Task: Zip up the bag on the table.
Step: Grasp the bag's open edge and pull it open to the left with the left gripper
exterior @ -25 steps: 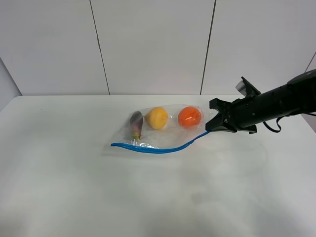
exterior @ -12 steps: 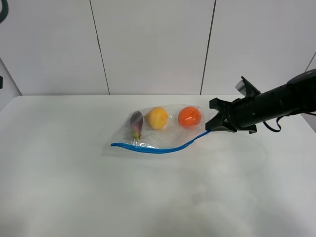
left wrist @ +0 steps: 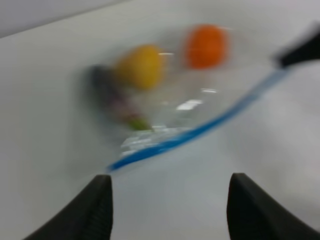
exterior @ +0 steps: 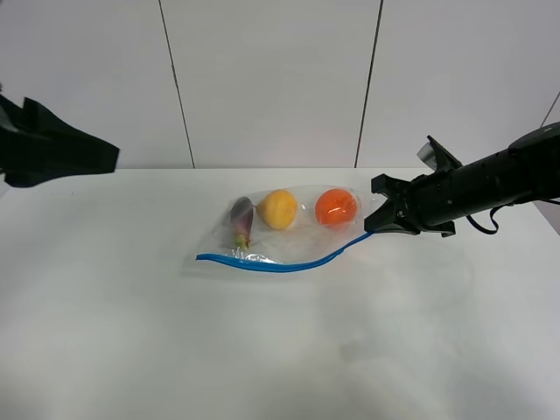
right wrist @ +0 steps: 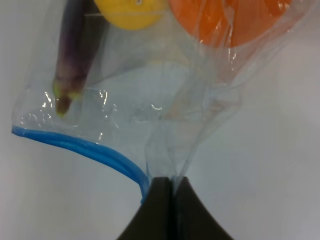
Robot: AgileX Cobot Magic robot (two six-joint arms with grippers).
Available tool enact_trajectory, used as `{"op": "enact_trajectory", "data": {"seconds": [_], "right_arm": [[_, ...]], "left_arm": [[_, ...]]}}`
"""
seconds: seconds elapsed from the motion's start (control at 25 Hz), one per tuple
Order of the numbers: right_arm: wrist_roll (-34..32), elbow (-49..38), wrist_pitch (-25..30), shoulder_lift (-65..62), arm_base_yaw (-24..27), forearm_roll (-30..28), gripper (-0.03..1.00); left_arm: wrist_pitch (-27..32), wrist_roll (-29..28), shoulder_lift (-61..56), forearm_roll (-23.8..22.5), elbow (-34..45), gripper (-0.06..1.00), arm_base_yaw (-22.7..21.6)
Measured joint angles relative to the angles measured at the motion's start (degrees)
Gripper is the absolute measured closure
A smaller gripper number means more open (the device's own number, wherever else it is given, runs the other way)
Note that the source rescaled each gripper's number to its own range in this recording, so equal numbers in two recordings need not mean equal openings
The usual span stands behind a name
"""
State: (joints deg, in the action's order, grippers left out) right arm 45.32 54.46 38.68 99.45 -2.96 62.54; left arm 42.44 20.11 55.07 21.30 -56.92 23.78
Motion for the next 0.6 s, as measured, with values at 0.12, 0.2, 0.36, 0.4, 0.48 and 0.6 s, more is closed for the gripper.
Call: {"op": "enact_trajectory", "data": {"seconds": [0.12,0.2,0.36,0.4,0.48,0.6], "right_arm": [[0.00,0.00,0.00,0.00,0.00,0.00,0.96],[0.00,0.00,0.00,0.00,0.00,-0.02,0.96],[0.00,0.00,0.11,0.00,0.00,-0.27,0.96],[0.00,0.00,0.16,0.00,0.00,-0.28,0.96],[0.00,0.00,0.40,0.00,0.00,-0.40,0.96],[0.00,0.00,0.87,0.00,0.00,-0.44,0.96]], "left_arm": [[-2.04,0.10,0.78,0.10,0.00,-0.06,6.47],[-4.09,0.15,2.23,0.23,0.00,-0.06,8.66],[-6.63,0.53,7.57,0.81,0.00,-0.06,9.74],[-7.08,0.97,9.04,0.87,0.00,-0.06,9.80],[-7.46,2.59,12.59,1.17,0.00,-0.06,10.08],[-8.15,5.88,17.50,4.05,0.00,-0.06,11.37]]}}
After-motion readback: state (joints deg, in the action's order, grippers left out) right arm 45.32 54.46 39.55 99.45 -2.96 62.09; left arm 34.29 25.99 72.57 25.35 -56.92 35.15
